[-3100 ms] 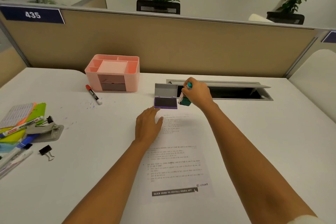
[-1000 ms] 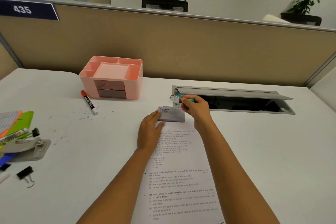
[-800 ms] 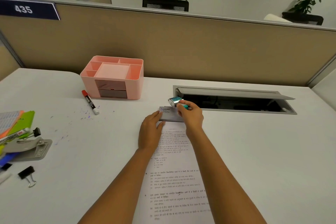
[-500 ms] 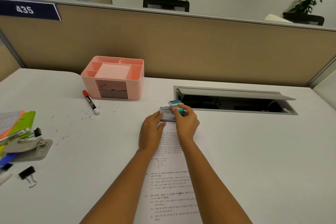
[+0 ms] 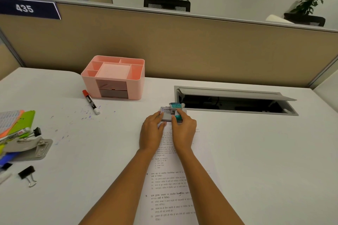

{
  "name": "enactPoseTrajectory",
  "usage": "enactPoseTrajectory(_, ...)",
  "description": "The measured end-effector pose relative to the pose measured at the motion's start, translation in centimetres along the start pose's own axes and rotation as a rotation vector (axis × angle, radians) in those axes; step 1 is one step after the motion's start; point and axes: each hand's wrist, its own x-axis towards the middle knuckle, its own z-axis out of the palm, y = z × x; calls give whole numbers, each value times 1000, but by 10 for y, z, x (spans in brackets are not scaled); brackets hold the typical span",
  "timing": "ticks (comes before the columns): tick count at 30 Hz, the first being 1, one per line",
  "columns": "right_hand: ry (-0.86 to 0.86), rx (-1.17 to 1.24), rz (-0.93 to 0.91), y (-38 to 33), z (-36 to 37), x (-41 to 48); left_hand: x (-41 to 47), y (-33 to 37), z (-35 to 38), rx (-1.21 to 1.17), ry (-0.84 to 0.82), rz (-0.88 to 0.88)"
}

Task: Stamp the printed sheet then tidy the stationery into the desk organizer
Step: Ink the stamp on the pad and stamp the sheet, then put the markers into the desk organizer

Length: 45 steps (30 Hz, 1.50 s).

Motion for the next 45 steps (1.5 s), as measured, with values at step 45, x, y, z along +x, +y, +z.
enactPoseTrajectory(45,-54,-125,-141,-89,10,-53,-34,-31,-140,92,211,-66)
